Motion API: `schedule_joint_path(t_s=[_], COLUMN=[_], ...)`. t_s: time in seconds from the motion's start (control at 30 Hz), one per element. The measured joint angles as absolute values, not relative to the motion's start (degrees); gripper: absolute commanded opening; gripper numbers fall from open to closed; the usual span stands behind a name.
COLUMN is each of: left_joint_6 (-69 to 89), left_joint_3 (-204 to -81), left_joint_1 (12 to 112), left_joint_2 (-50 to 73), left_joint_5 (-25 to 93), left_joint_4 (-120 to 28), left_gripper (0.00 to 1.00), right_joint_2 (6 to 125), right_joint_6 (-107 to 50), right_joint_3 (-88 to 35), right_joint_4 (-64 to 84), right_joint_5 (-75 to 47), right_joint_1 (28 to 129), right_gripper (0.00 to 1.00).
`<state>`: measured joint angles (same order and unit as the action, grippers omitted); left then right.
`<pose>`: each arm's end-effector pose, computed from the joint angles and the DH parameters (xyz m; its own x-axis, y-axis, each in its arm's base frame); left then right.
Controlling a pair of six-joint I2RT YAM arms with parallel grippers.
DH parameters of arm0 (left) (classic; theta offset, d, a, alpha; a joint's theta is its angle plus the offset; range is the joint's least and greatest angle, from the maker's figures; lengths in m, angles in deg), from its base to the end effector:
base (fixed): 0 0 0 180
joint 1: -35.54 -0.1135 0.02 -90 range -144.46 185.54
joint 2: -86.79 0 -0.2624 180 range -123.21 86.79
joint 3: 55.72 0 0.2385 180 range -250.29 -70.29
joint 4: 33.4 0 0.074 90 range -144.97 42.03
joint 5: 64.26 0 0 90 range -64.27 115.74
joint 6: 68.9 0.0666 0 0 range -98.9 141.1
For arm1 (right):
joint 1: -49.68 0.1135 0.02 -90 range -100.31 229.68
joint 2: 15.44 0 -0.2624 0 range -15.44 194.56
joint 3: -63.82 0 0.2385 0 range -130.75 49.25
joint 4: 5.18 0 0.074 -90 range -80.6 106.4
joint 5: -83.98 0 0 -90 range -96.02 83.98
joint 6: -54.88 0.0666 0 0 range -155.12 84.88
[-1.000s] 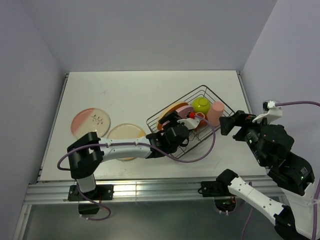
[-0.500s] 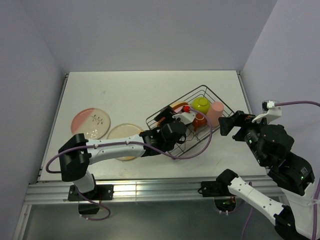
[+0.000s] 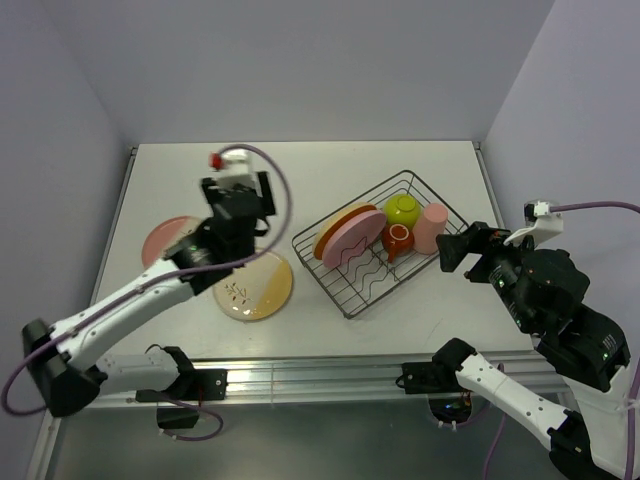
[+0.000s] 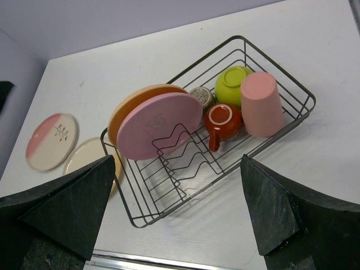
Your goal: Load the mixed dishes into the dish rack
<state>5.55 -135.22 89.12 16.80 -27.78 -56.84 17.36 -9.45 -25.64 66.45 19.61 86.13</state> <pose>0.2068 -0.1901 0.3721 -0.1417 -0.0764 -0.9870 -0.0238 0.9970 -0.0737 0.0654 0.0125 0.4203 -0.2737 0.2834 -0.9191 -0.0898 0.9439 0.3178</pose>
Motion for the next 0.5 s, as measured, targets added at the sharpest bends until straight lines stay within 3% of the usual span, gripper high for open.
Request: schedule_joint_path(t_s=[0.2, 0.5], left_joint_6=[-8.8, -20.9], left_joint_3=[-132.3, -129.5], left_joint_1=[68.0, 54.7], left_joint_2=[25.5, 13.5], left_joint_5=[-19.7, -0.9], left_joint_4=[-65.8, -76.0], left_gripper=[0.79, 0.73], right_joint_2=[17.5, 19.7], right_joint_6=[-9.5, -9.7], right_joint_3=[-25.6, -24.9], right_joint_4=[66.4, 65.5], right_joint_5=[18.2, 14.1], right_joint_1=[86.1, 86.1], right_gripper=[1.0, 1.0])
